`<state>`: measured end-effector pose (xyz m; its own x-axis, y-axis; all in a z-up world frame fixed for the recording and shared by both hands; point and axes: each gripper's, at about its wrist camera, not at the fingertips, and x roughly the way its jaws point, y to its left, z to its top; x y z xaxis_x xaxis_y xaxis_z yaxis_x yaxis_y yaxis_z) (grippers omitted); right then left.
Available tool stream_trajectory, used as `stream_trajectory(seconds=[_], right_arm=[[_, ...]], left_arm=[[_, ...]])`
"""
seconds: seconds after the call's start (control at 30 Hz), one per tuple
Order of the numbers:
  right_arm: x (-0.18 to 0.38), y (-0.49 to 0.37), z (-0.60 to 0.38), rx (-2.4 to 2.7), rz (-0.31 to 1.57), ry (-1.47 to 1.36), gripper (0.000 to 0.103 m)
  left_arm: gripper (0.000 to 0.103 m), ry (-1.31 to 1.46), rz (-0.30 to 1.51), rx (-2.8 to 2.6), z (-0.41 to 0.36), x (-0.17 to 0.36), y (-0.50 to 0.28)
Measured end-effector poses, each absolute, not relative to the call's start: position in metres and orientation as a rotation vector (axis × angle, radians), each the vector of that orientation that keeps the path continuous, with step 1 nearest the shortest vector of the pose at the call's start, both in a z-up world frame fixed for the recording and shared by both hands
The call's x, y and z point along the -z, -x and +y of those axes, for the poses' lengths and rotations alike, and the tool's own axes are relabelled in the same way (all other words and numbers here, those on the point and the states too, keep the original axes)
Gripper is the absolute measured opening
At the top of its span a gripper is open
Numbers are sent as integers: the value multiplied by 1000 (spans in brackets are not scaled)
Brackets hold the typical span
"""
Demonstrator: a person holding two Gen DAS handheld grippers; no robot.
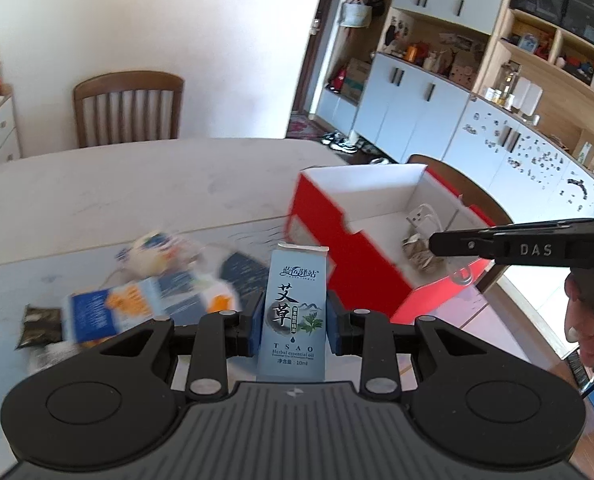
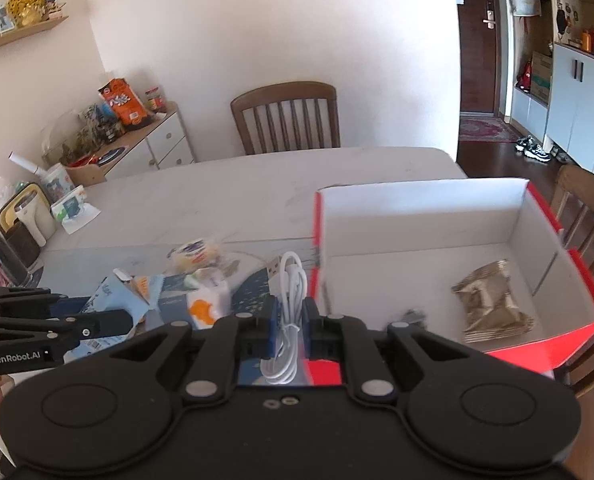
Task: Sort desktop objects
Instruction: 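Carry the held carton and cable over the red box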
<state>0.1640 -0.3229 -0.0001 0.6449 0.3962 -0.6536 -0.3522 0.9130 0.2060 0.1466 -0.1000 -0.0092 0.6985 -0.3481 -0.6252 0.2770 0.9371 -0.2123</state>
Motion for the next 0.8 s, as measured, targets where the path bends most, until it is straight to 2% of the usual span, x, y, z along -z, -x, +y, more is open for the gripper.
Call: stream_trajectory(seconds=[0.5, 0.8], right_arm=[[3, -192, -405, -340, 753, -93, 11], [16, -220, -424, -328, 777, -91, 11]], left_arm=[[29, -2, 705, 484, -213, -1, -209], [29, -37, 736, 482, -246, 7, -251]])
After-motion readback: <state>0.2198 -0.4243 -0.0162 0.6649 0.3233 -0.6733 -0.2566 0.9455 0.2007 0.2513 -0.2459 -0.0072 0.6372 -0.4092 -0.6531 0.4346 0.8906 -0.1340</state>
